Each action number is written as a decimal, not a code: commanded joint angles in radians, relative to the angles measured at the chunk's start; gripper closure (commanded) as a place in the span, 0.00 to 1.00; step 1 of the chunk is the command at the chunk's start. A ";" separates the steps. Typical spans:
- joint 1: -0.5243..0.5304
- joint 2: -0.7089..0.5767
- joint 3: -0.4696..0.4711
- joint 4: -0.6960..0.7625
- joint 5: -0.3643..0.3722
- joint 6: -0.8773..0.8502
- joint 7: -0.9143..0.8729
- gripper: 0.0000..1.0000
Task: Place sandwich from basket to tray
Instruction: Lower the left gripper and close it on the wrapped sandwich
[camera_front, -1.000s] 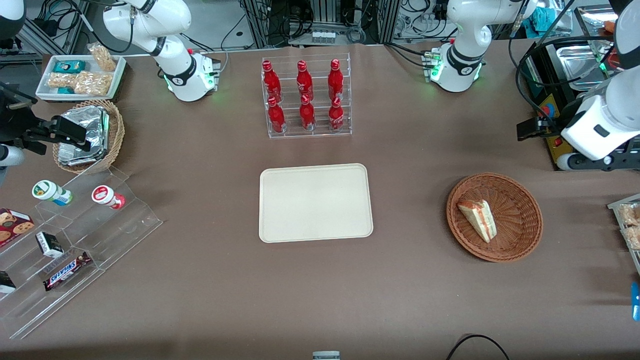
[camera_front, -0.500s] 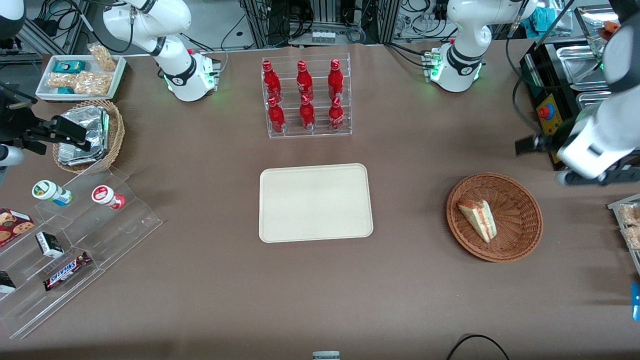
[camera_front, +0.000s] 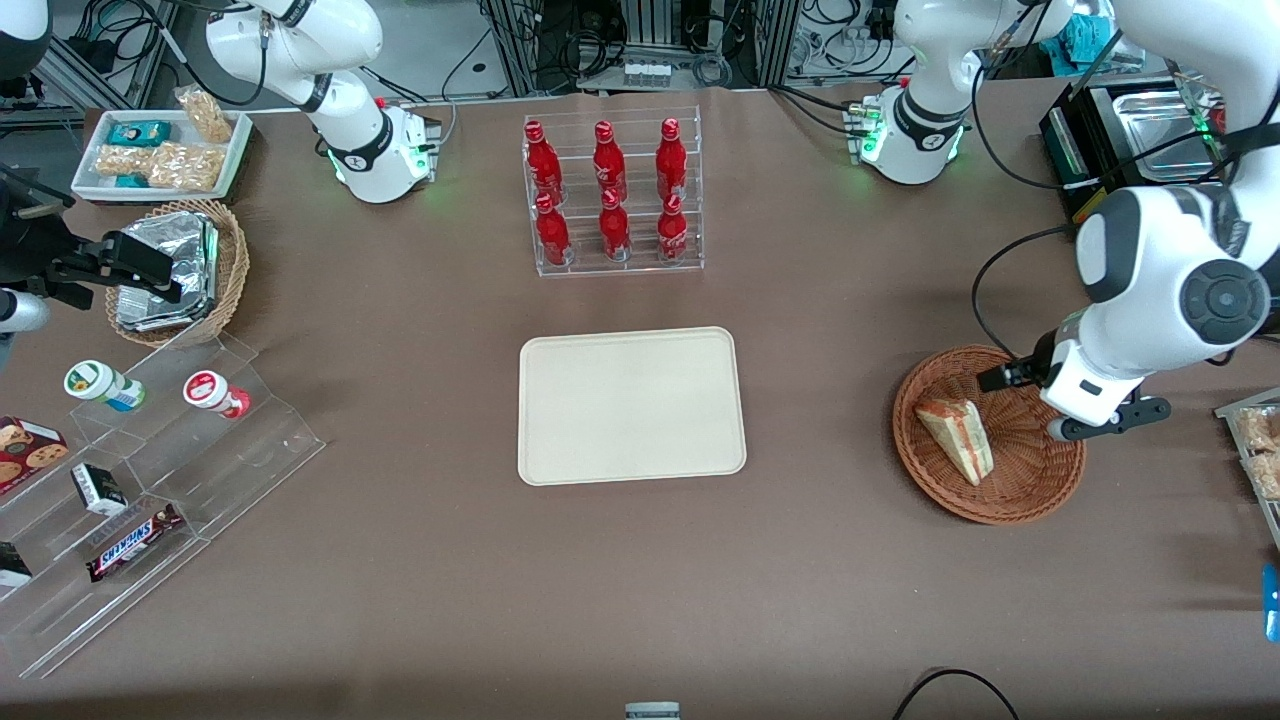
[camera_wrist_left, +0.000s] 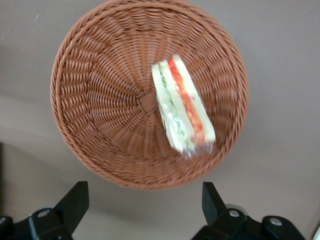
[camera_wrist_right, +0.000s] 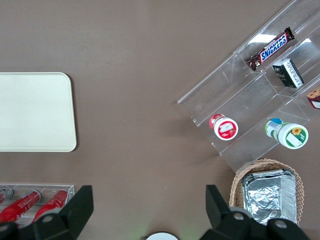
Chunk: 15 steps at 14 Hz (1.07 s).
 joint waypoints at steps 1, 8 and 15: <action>-0.018 0.004 0.000 -0.064 0.014 0.135 -0.312 0.00; -0.030 0.120 -0.005 -0.067 0.014 0.275 -0.500 0.00; -0.043 0.202 -0.007 -0.065 0.011 0.358 -0.502 0.00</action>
